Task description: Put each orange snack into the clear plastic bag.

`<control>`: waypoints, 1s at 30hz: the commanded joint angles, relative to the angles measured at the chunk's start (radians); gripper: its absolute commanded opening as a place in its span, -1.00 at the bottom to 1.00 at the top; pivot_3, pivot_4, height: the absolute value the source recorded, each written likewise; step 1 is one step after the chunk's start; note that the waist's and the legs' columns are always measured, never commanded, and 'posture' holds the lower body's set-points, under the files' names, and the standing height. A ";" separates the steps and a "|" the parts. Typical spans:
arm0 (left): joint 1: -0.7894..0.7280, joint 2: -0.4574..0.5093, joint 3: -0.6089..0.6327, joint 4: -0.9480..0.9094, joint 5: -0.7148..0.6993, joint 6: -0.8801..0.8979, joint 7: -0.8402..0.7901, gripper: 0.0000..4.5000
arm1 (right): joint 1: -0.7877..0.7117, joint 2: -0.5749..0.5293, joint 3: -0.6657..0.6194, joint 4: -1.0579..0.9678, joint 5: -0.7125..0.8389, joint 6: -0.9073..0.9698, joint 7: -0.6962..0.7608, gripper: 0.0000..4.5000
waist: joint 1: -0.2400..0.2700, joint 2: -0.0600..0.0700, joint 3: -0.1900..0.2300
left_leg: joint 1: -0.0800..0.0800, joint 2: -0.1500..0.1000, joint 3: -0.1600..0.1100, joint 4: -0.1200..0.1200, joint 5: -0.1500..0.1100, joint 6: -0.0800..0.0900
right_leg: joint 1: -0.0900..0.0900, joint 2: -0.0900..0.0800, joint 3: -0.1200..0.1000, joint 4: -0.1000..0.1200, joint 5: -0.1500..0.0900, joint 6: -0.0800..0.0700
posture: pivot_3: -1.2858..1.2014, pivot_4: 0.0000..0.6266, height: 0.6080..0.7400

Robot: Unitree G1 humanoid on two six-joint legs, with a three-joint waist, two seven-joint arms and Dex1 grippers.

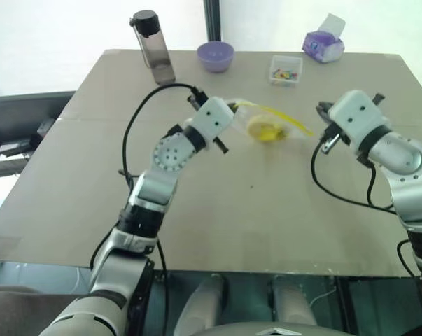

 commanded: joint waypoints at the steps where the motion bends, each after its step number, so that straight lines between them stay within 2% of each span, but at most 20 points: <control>1: 0.137 0.037 -0.002 -0.191 -0.051 0.085 -0.070 -1.00 | 0.073 -0.023 -0.058 -0.120 0.056 0.072 0.062 -0.94 | -0.003 0.000 0.000 | 0.000 0.000 0.000 0.000 0.000 0.000 | -0.001 0.000 0.001 0.001 0.000 0.000 | 0.03 -0.52 0.99; 6: 0.358 0.082 0.001 -0.373 -0.107 0.181 -0.124 -1.00 | 0.232 -0.086 -0.109 -0.195 0.148 0.167 0.180 -0.94 | 0.007 0.000 0.000 | 0.002 0.001 0.001 0.002 -0.002 0.003 | 0.000 0.000 0.001 0.006 0.000 0.000 | 0.03 -0.52 0.99; 11: 0.462 0.124 0.003 -0.454 -0.176 0.230 -0.192 -1.00 | 0.307 -0.105 -0.157 -0.211 0.222 0.204 0.210 -0.94 | 0.011 0.001 0.000 | 0.004 0.000 0.001 0.004 -0.003 0.004 | 0.002 0.001 0.001 0.007 0.000 0.000 | 0.03 -0.52 0.99; 15: 0.498 0.165 0.005 -0.430 -0.179 0.212 -0.223 -0.38 | 0.304 -0.081 -0.182 -0.189 0.274 0.216 0.196 -1.00 | 0.010 0.001 0.000 | 0.005 0.001 0.000 0.004 -0.003 0.004 | 0.003 0.001 0.001 0.007 0.000 0.000 | 0.03 -0.52 0.99; 21: 0.504 0.185 0.038 -0.372 -0.148 0.180 -0.182 0.91 | 0.331 -0.005 -0.255 -0.173 0.393 0.253 0.174 -1.00 | 0.012 0.001 0.000 | 0.004 0.000 0.000 0.004 -0.003 0.004 | 0.003 0.000 0.000 0.006 0.000 0.000 | 0.03 -0.52 0.99; 28: 0.590 0.181 0.181 -0.447 -0.300 0.285 -0.192 0.91 | 0.454 0.030 -0.402 -0.170 0.589 0.285 0.223 -1.00 | 0.012 0.001 0.000 | 0.004 0.001 0.000 0.002 -0.003 0.005 | 0.003 0.000 0.000 0.004 0.000 0.000 | 0.03 -0.52 0.99; 30: 0.635 0.194 0.244 -0.493 -0.362 0.346 -0.198 0.91 | 0.528 0.030 -0.472 -0.169 0.671 0.274 0.281 -1.00 | 0.012 0.001 0.000 | 0.004 0.001 0.000 0.002 -0.003 0.005 | 0.003 0.000 0.000 0.004 0.000 0.000 | 0.03 -0.52 0.99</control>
